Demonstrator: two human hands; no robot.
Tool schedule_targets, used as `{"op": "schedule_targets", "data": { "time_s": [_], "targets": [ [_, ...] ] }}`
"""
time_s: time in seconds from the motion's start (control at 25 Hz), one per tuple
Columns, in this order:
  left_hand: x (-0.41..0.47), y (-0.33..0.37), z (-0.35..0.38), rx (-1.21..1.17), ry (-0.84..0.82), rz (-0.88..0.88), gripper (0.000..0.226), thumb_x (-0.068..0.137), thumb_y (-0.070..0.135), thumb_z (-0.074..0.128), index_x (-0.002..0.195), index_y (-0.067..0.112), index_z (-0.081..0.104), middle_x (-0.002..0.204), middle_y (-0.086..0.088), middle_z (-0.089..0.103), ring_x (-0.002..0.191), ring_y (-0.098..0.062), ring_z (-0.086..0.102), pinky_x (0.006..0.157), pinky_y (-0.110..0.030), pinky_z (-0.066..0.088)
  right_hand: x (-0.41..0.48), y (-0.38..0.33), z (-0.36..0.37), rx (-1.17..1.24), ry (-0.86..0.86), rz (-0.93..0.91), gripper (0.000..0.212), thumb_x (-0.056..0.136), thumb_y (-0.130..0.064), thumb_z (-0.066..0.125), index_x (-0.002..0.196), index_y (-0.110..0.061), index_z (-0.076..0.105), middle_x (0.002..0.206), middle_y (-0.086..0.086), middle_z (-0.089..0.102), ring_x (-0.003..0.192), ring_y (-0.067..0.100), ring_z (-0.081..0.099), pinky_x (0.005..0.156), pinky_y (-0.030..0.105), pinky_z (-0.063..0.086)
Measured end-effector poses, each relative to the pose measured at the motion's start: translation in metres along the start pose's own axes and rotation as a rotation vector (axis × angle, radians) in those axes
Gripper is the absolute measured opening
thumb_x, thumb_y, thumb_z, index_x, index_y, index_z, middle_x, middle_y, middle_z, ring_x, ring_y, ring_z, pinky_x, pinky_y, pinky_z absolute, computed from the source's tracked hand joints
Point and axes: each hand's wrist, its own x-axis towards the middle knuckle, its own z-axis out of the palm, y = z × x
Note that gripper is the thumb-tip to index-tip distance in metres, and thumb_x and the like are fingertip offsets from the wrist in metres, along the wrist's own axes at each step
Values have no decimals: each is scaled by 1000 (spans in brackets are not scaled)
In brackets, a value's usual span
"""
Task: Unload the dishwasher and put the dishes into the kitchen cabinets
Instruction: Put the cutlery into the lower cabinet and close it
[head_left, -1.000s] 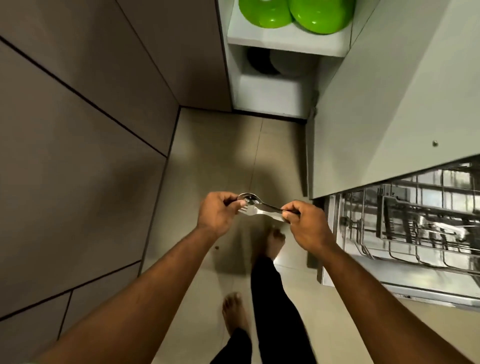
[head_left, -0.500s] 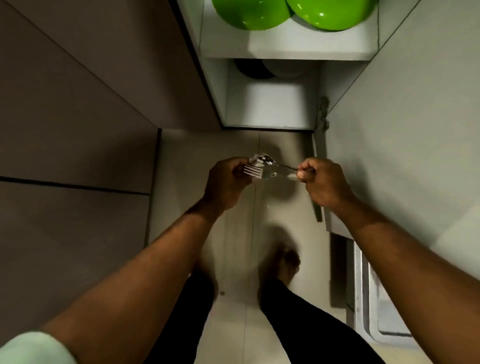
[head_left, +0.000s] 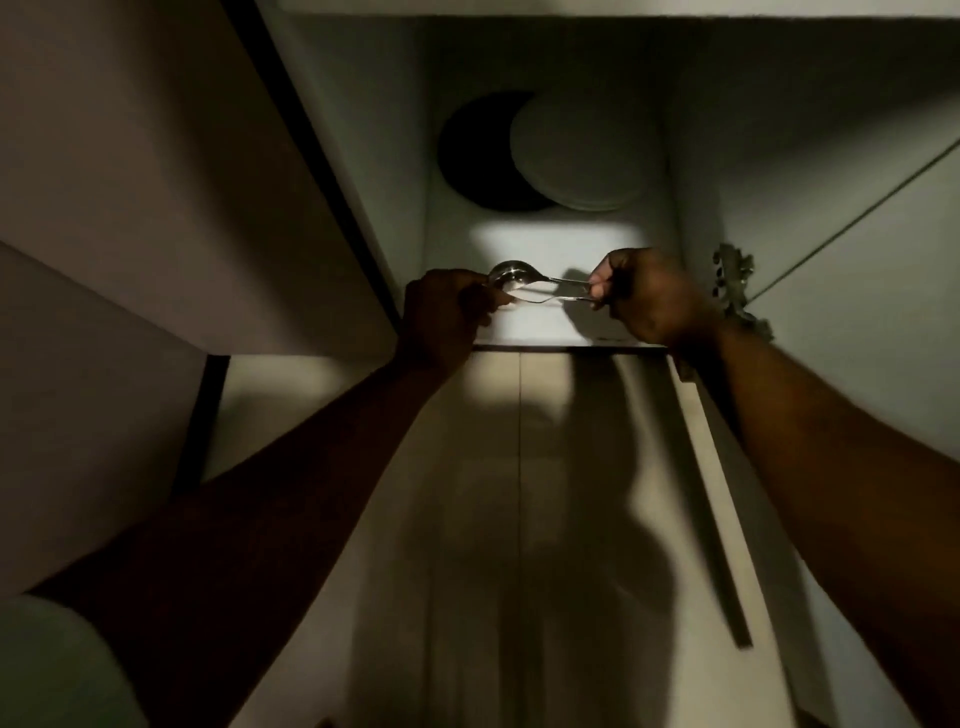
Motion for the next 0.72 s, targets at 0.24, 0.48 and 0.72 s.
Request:
{"op": "schedule_targets", "data": {
  "time_s": [0.24,0.48,0.72],
  "targets": [
    [70,-27,22,-134,-4,-137,25,90,17,67,69,4,69,46,4,58,38,-6,50,39,-18,39,81,19,3,-94,-19,-64,22,86,11,53,85,-8,64,90,17,65,85,29,58,74,26,44],
    [107,-32,35,-351,68,-581,30,90,31,68,68,10,62,58,-1,62,48,-11,52,47,-22,39,95,29,25,-71,358,-72,22,82,11,50,83,-5,65,80,-1,61,77,14,56,68,17,38],
    [108,-37,45,-289,94,-461,31,92,30,65,85,-1,64,61,-8,59,29,-3,47,32,-13,34,103,45,37,-39,464,-159,11,89,-5,62,86,-6,73,78,-3,64,76,10,58,64,12,35]
  ]
}}
